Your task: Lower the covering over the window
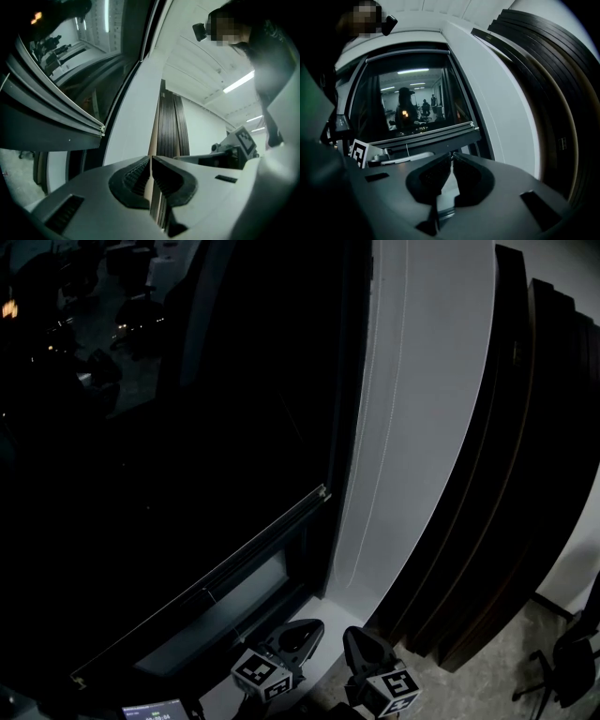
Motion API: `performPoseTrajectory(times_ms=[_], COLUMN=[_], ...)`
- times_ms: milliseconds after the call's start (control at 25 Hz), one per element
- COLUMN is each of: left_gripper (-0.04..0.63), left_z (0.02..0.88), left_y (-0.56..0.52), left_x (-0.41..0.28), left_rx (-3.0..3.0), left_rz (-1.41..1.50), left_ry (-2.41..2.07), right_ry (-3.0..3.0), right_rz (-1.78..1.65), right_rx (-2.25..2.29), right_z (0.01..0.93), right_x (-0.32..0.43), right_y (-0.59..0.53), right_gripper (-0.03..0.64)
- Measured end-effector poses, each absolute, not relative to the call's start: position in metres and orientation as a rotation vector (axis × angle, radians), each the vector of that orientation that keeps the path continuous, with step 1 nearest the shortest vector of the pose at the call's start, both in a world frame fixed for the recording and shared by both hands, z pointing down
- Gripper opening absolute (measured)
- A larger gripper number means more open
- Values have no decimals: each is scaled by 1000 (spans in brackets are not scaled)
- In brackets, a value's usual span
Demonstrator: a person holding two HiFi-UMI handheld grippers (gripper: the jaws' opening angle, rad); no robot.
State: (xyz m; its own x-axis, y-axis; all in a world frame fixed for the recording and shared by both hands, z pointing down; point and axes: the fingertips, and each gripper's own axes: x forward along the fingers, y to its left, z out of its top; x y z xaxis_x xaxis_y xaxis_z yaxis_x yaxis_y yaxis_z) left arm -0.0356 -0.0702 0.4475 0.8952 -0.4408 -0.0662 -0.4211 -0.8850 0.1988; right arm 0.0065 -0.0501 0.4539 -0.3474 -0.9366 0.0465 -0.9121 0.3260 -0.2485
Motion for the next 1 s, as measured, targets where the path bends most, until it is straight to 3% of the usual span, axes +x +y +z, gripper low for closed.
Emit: performPoseTrajectory(times_ms=[560,1000], left_gripper=[0,0], left_z=[443,434], left_y=[-142,-182], left_x=[-30,-16], left_rx=[2855,2828], left_rz=[-212,-234], left_ry=[-809,-956], right_ry=[2587,2542], right_rz=[-51,72], right_rx=[-1756,-1929], right_z=[396,352], right_x=[52,94], right_y=[-214,-349], right_gripper=[12,63])
